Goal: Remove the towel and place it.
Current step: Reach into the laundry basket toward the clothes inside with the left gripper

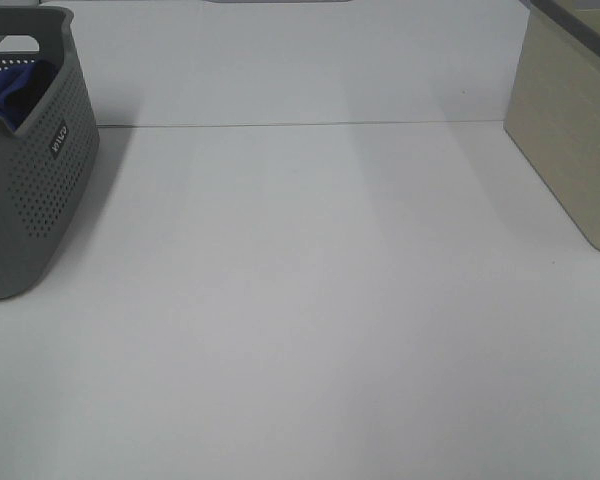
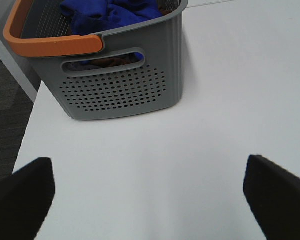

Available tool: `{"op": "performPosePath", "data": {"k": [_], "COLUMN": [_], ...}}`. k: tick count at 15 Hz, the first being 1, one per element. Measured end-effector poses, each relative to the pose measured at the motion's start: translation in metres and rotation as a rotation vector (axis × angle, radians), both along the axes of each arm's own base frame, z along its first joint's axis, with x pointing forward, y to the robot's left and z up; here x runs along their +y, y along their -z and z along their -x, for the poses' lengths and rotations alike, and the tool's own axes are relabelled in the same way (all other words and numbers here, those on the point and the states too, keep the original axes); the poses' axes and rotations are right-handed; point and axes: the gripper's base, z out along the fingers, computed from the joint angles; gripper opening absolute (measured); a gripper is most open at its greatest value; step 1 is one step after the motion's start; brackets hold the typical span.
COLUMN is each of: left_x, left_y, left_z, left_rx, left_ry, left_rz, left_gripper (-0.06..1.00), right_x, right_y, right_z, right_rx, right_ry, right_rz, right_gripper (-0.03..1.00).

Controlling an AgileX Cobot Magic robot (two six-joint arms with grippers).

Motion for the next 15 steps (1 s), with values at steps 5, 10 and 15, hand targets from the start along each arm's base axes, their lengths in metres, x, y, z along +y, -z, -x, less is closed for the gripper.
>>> {"op": "performPosePath", "data": {"k": [5, 10, 15], "left_x": [0.000, 0.000, 0.004], "left_y": [0.000, 0.000, -0.052], "left_z": [0.000, -0.001, -0.026], "left_rx": [0.000, 0.008, 0.165], "left_ry": [0.000, -0.003, 0.085], "left_rz": [0.000, -0.004, -0.170], "left_gripper": [0.97, 0.97, 0.97], "right_x": [0.000, 0.000, 0.000], "right_y": [0.000, 0.000, 0.000], "right_z": [0.000, 0.000, 0.000], "right_rx": [0.000, 0.000, 0.000], "right_ry": [0.000, 0.000, 0.000], "right_rz": [0.000, 0.000, 0.000], "right_gripper": [0.67, 0.67, 0.67]}}
